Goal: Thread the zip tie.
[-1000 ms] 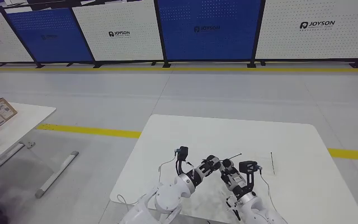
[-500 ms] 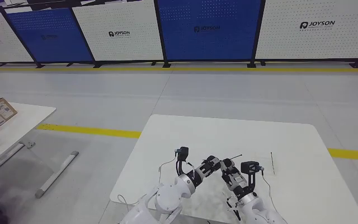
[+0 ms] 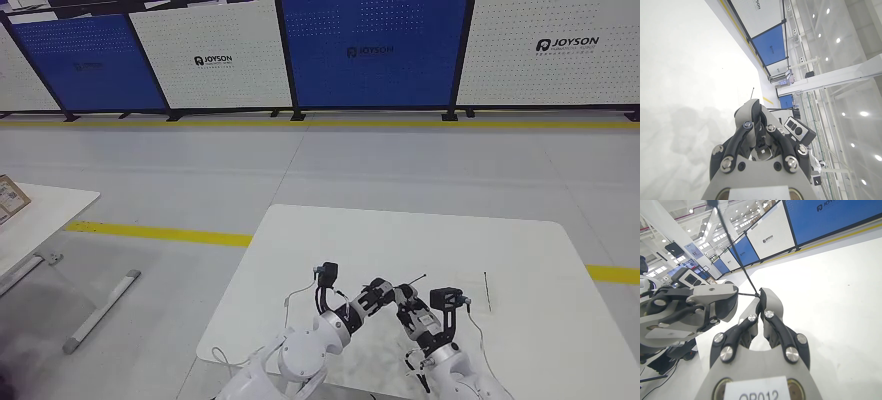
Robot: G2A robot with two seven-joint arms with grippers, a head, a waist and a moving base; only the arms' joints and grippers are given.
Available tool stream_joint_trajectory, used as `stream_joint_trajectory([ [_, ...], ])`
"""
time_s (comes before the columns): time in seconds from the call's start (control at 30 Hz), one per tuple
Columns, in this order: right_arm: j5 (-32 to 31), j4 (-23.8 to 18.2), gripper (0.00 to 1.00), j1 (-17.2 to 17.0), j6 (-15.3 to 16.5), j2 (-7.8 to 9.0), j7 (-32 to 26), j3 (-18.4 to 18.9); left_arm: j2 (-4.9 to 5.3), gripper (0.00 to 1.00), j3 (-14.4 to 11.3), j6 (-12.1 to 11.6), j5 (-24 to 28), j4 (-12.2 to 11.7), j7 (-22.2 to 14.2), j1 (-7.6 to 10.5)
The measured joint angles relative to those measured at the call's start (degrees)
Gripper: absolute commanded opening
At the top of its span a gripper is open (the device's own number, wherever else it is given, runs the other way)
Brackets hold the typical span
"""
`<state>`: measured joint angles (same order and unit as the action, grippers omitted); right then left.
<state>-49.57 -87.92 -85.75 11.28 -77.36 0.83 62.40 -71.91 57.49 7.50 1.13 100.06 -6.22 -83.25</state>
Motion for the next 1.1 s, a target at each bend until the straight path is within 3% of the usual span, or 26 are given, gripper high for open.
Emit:
stream_joint_trajectory([
  [0.43, 0.21, 0.66, 0.0, 0.3, 0.27, -0.04, 0.02, -0.31, 0.08, 0.0, 0.51, -2.38, 0.48, 0.79, -0.12, -0.73],
  [1.1, 0.32, 1.21, 0.0, 0.57, 0.25, -0.02, -0.52, -0.45, 0.28, 0.0, 1.87, -4.04, 1.41, 2.2, 0.04, -1.69],
])
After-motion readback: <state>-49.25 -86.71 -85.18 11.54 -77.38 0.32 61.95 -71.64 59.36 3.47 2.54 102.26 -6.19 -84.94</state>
